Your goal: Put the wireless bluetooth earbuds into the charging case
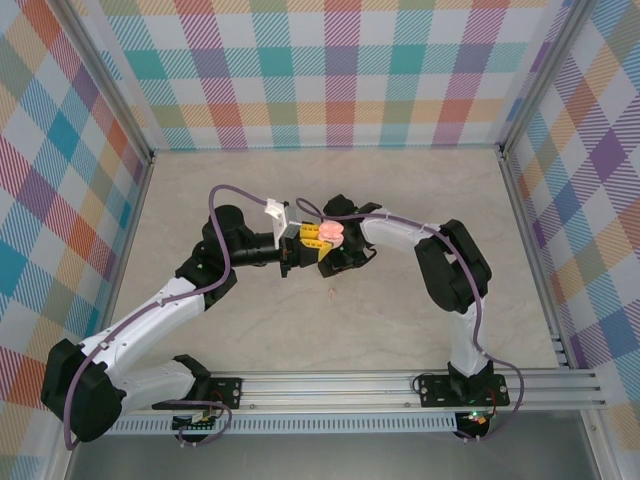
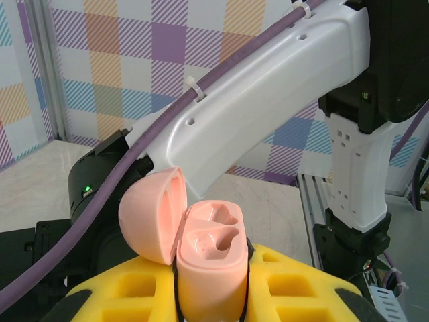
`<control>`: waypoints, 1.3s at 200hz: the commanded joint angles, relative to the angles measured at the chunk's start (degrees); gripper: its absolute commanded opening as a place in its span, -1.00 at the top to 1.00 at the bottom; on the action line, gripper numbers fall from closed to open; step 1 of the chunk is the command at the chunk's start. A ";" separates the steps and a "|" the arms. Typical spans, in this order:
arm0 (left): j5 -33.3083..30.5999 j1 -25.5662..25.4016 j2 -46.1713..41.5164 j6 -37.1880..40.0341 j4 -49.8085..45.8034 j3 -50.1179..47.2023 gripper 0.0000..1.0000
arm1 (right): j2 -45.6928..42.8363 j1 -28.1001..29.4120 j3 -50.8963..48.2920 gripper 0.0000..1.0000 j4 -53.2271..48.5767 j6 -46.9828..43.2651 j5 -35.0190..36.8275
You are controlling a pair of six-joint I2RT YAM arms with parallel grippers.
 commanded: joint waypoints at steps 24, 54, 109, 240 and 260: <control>0.21 -0.72 -1.23 -0.16 0.94 -0.43 0.83 | 1.61 0.38 2.45 0.13 -2.19 0.05 2.94; 0.18 -0.72 -1.38 -0.07 0.60 -0.35 0.83 | 2.80 0.48 3.31 0.18 -2.67 0.41 2.77; 0.32 -0.72 -1.35 0.03 0.32 -0.33 0.83 | 2.92 0.19 3.24 0.31 -2.77 5.07 9.54; 0.19 -0.72 -1.45 0.02 0.32 -0.29 0.83 | 0.28 -0.48 3.24 0.38 -6.22 9.13 13.08; 0.19 -0.70 -1.52 -0.07 0.33 -0.35 0.83 | -0.07 -0.18 3.33 0.34 -6.35 8.16 11.71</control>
